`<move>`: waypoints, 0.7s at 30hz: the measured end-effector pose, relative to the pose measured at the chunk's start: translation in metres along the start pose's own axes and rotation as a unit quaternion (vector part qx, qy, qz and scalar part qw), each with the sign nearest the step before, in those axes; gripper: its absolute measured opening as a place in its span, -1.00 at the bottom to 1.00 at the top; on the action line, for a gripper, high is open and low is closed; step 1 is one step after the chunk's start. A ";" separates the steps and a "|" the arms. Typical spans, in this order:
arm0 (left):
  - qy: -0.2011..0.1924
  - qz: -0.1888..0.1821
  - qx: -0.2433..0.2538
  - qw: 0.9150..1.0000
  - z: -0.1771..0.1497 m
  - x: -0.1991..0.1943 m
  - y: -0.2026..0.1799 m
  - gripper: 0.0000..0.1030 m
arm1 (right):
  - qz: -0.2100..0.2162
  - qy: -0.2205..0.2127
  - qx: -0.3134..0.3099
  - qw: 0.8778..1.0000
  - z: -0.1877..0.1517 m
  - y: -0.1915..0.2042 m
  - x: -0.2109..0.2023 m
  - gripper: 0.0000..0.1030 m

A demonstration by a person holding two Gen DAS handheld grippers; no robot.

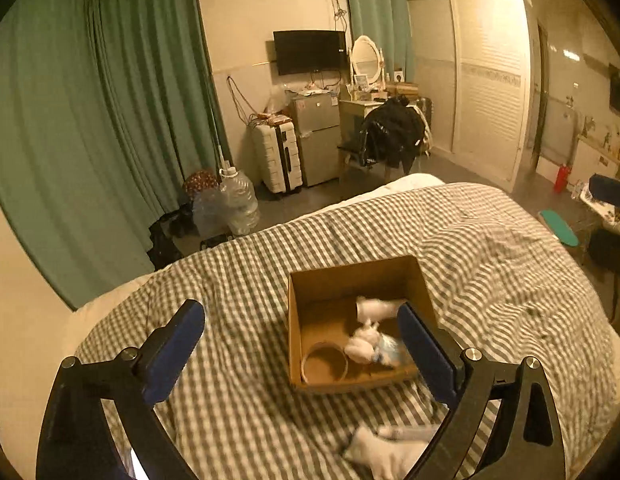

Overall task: Organize objects
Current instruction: 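Move both tools back toward the white glove and black cup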

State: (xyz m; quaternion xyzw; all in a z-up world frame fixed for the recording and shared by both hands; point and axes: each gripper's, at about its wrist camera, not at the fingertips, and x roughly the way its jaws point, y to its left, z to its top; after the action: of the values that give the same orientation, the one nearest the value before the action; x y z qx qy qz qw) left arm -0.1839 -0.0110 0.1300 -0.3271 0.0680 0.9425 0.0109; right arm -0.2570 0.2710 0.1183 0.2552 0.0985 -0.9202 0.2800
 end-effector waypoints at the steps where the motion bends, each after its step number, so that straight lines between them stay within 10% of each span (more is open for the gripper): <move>1: -0.002 -0.003 -0.003 1.000 -0.003 -0.008 0.002 0.94 | 0.000 -0.001 -0.011 1.000 -0.003 0.008 -0.014 0.70; 9: -0.011 0.053 -0.017 0.998 -0.086 -0.045 0.014 0.94 | 0.011 0.032 -0.071 0.997 -0.072 0.057 -0.047 0.70; 21: 0.057 0.028 -0.113 0.992 -0.230 0.014 0.007 0.94 | 0.014 0.181 -0.082 0.980 -0.252 0.107 0.045 0.70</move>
State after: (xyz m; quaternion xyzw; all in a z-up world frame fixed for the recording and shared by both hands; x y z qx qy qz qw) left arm -0.0535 -0.0497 -0.0565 -0.3770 -0.0297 0.9240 -0.0565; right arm -0.1243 0.2439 -0.1238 0.3951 0.2191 -0.8435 0.2906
